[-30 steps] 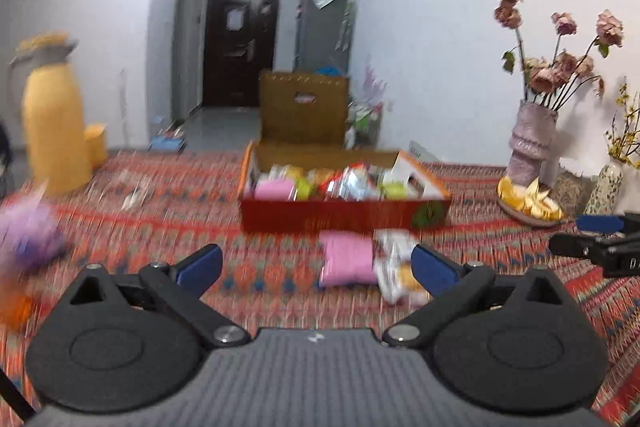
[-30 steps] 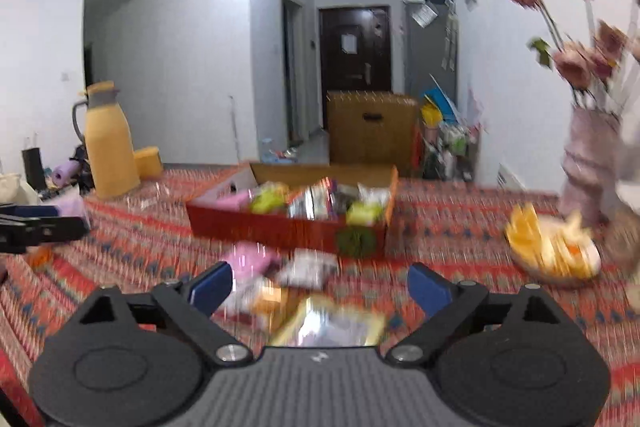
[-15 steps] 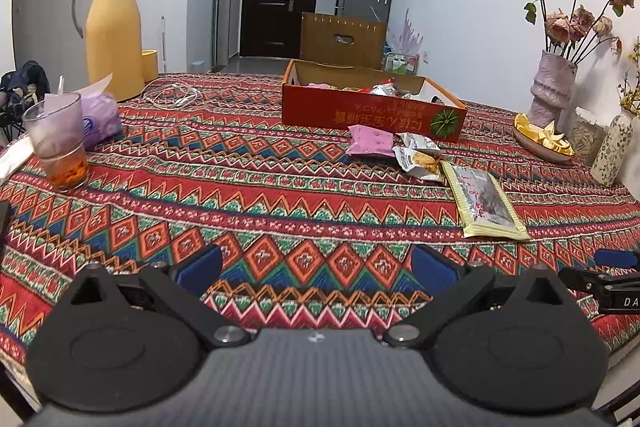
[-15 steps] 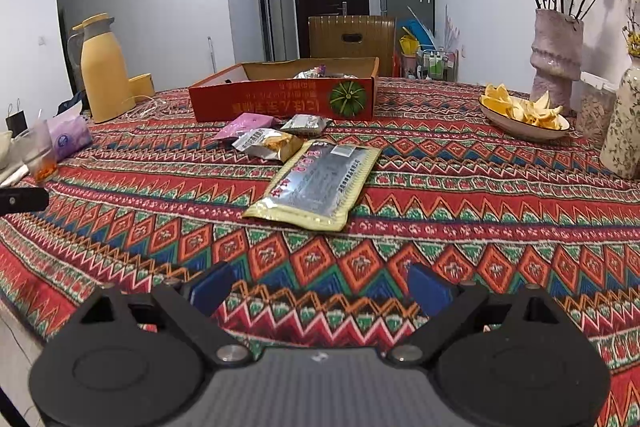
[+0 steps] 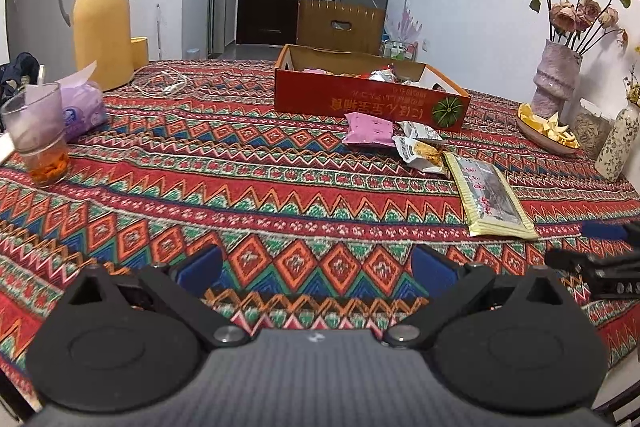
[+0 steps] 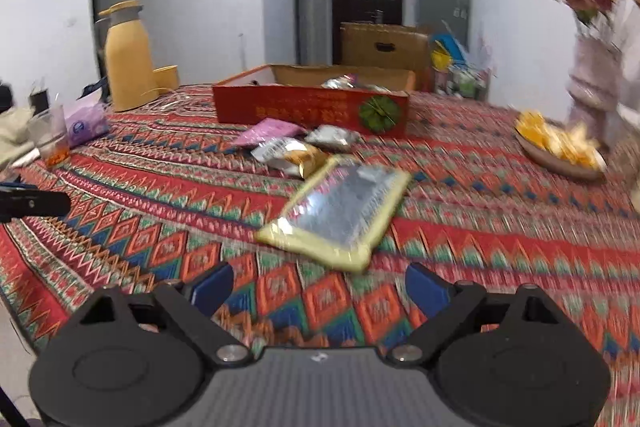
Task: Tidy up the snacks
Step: 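Withdraw both open tools from the box back toward the remaining packets, then grasp a pink packet with the left tool while the right tool grasps a pumpkin-seed oat biscuit packet, then carry both packets over the red box and release them inside, then withdraw both open tools from the box back toward the remaining packets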
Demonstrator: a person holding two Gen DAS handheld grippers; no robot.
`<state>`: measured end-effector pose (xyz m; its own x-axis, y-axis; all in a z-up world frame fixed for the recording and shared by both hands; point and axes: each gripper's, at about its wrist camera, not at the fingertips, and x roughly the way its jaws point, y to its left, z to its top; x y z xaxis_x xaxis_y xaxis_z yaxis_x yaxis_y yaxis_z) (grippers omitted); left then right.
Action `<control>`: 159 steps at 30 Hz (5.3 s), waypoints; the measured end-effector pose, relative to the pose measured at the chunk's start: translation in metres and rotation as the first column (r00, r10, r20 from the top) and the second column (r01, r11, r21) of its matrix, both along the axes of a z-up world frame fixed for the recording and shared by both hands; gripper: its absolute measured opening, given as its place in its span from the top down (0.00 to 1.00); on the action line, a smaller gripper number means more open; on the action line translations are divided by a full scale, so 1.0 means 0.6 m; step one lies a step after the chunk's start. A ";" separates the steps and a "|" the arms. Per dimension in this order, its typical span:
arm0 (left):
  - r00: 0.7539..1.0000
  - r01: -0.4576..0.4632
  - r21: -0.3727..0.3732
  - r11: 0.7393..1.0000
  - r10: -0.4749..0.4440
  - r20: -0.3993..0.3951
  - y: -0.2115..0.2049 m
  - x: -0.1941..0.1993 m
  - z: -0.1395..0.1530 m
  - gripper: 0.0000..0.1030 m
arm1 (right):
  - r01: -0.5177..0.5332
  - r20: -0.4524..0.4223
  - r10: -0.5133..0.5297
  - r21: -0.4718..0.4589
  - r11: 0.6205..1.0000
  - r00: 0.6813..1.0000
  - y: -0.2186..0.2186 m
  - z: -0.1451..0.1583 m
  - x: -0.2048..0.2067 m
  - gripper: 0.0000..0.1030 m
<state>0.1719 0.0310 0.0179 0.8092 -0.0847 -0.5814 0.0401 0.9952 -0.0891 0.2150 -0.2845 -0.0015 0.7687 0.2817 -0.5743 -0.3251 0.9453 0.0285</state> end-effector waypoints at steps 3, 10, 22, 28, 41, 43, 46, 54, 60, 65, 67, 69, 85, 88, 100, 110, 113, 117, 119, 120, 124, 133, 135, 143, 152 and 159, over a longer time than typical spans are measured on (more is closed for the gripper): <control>1.000 0.011 0.003 1.000 -0.011 -0.002 -0.001 0.031 -0.001 0.00 | -0.068 0.009 0.068 -0.038 0.997 0.998 0.018 0.008 0.060 0.10; 1.000 0.009 -0.005 1.000 -0.009 -0.007 0.008 0.109 -0.008 0.00 | -0.213 -0.023 0.212 -0.117 0.970 0.977 0.084 -0.001 0.231 0.11; 1.000 0.020 0.048 0.999 -0.019 -0.024 0.010 0.218 -0.008 0.00 | -0.346 -0.162 0.336 -0.036 0.937 0.928 0.130 -0.039 0.388 0.59; 0.994 0.105 0.094 0.990 -0.104 -0.011 -0.050 0.313 -0.018 0.00 | -0.254 -0.050 0.253 -0.004 0.967 0.966 0.071 -0.001 0.332 0.59; 0.978 0.207 0.127 0.970 -0.205 -0.032 -0.147 0.472 -0.091 0.40 | 0.151 0.060 -0.162 0.148 0.977 0.985 -0.082 -0.006 0.336 0.59; 0.973 0.230 0.131 0.964 -0.228 -0.025 -0.150 0.466 -0.092 0.40 | 0.130 0.064 -0.140 0.135 0.982 0.988 -0.073 -0.005 0.334 0.59; 0.968 0.252 0.126 0.959 -0.251 -0.025 -0.152 0.463 -0.093 0.40 | 0.101 0.061 -0.108 0.103 0.989 0.992 -0.053 -0.012 0.338 0.59; 0.976 0.218 0.131 0.967 -0.215 -0.038 -0.149 0.460 -0.087 0.40 | 0.107 0.017 -0.108 0.068 0.992 0.994 -0.032 -0.036 0.358 0.59; 0.959 0.265 0.054 0.963 -0.269 0.091 -0.112 0.298 0.008 0.40 | 0.103 0.045 -0.106 0.068 0.992 0.993 -0.026 -0.013 0.305 0.59; 0.980 0.184 0.002 0.983 -0.183 0.071 -0.065 0.138 0.023 0.39 | -0.001 0.052 -0.005 0.112 0.994 0.999 0.010 0.019 0.181 0.59; 0.991 0.125 -0.010 0.992 -0.125 0.046 -0.050 0.090 0.012 0.39 | -0.016 0.042 0.011 0.139 0.990 0.999 0.022 0.022 0.133 0.59; 0.996 0.093 -0.022 0.995 -0.093 0.010 -0.039 0.050 -0.001 0.39 | -0.014 0.019 0.011 0.161 0.987 1.000 0.035 0.015 0.085 0.59; 0.994 0.101 -0.020 0.995 -0.101 0.029 -0.027 -0.040 -0.007 0.39 | 0.029 -0.045 -0.024 0.113 0.993 0.999 0.057 -0.013 -0.055 0.59; 0.995 0.101 -0.024 0.995 -0.100 0.020 -0.026 -0.029 -0.009 0.39 | 0.026 -0.055 -0.020 0.114 0.993 0.998 0.058 -0.016 -0.041 0.59; 0.978 0.136 0.030 0.990 -0.139 0.155 -0.007 0.235 0.144 0.39 | -0.117 0.149 0.110 0.041 0.992 0.983 0.071 0.123 0.169 0.59; 0.994 0.052 -0.001 0.999 -0.052 0.096 -0.004 0.591 0.139 0.39 | -0.168 -0.021 0.170 0.095 0.981 0.985 0.151 0.135 0.530 0.59; 0.999 0.020 -0.011 1.000 -0.019 0.038 -0.007 0.676 0.105 0.39 | -0.164 -0.123 0.169 0.056 0.985 0.978 0.198 0.086 0.627 0.59; 0.999 0.014 -0.045 0.999 -0.016 -0.042 -0.014 0.765 0.066 0.39 | -0.139 -0.239 0.122 -0.058 0.989 0.963 0.248 0.027 0.719 0.59; 0.998 0.027 -0.033 0.999 -0.029 -0.055 -0.019 0.790 0.049 0.38 | -0.124 -0.287 0.091 -0.097 0.988 0.954 0.260 0.006 0.747 0.56; 0.998 0.019 -0.012 1.000 -0.019 -0.052 -0.023 0.799 0.040 0.38 | -0.116 -0.296 0.081 -0.102 0.988 0.952 0.263 -0.001 0.754 0.54; 0.997 0.049 0.018 0.999 -0.047 -0.068 -0.027 0.808 0.021 0.31 | -0.123 -0.307 0.090 -0.088 0.989 0.948 0.264 -0.003 0.765 0.43; 1.000 0.029 0.009 1.000 -0.029 0.000 0.013 0.756 0.068 0.26 | -0.178 -0.228 0.169 -0.021 0.984 0.959 0.230 0.060 0.730 0.21; 1.000 0.018 0.012 1.000 -0.018 0.008 0.019 0.742 0.091 0.26 | -0.158 -0.200 0.154 -0.002 0.987 0.967 0.215 0.087 0.720 0.24; 0.997 0.005 0.047 0.999 -0.009 0.079 0.031 0.615 0.199 0.22 | -0.136 -0.053 0.138 0.038 0.990 0.989 0.167 0.215 0.623 0.27; 0.970 0.096 0.163 0.982 -0.129 0.205 0.027 0.325 0.236 0.07 | -0.103 0.136 0.099 0.022 0.994 0.986 0.045 0.320 0.363 0.12; 0.946 0.061 0.097 0.993 -0.089 0.311 0.008 0.105 0.182 0.01 | -0.033 0.237 0.022 0.044 0.998 0.971 -0.029 0.257 0.127 0.00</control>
<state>0.2351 0.0361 0.1273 0.9451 -0.1133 -0.3064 0.1270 0.9916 0.0251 0.2911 -0.3021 0.1529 0.8726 0.3269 -0.3629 -0.3537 0.9353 -0.0080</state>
